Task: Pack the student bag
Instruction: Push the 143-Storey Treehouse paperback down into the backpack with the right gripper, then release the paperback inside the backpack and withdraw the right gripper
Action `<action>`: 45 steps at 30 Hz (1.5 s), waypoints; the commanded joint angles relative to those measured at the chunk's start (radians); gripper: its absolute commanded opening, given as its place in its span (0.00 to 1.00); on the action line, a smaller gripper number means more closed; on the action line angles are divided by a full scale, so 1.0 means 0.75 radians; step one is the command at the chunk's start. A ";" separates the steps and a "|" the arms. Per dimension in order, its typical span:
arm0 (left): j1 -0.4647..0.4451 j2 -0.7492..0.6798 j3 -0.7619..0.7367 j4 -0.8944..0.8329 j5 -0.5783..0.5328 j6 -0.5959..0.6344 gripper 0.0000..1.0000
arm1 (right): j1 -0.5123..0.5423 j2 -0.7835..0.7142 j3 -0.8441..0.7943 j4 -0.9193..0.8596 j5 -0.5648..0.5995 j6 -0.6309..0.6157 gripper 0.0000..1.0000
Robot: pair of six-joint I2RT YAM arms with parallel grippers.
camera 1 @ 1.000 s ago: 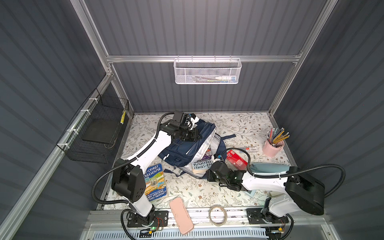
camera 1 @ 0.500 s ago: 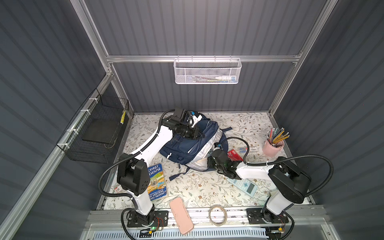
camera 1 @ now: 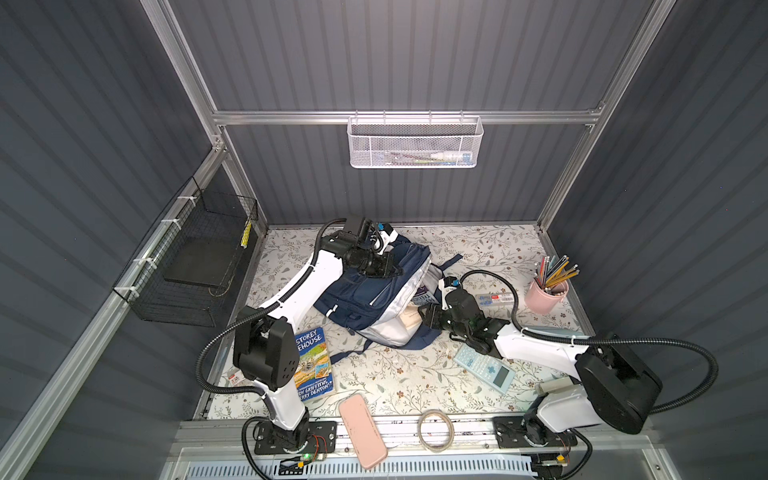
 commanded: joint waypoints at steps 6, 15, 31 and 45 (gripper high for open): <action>-0.001 -0.053 0.018 0.022 0.099 -0.011 0.00 | -0.049 -0.278 -0.137 0.056 0.086 -0.052 0.72; 0.004 -0.073 -0.021 0.058 0.147 -0.010 0.00 | -0.298 0.139 0.237 -0.136 -0.352 -0.122 0.87; 0.014 -0.043 -0.017 0.089 0.194 -0.035 0.00 | -0.392 0.592 0.442 -0.087 -0.792 -0.067 0.65; 0.016 -0.061 -0.069 0.135 0.189 -0.068 0.00 | -0.338 0.630 0.321 0.352 -0.960 0.204 0.00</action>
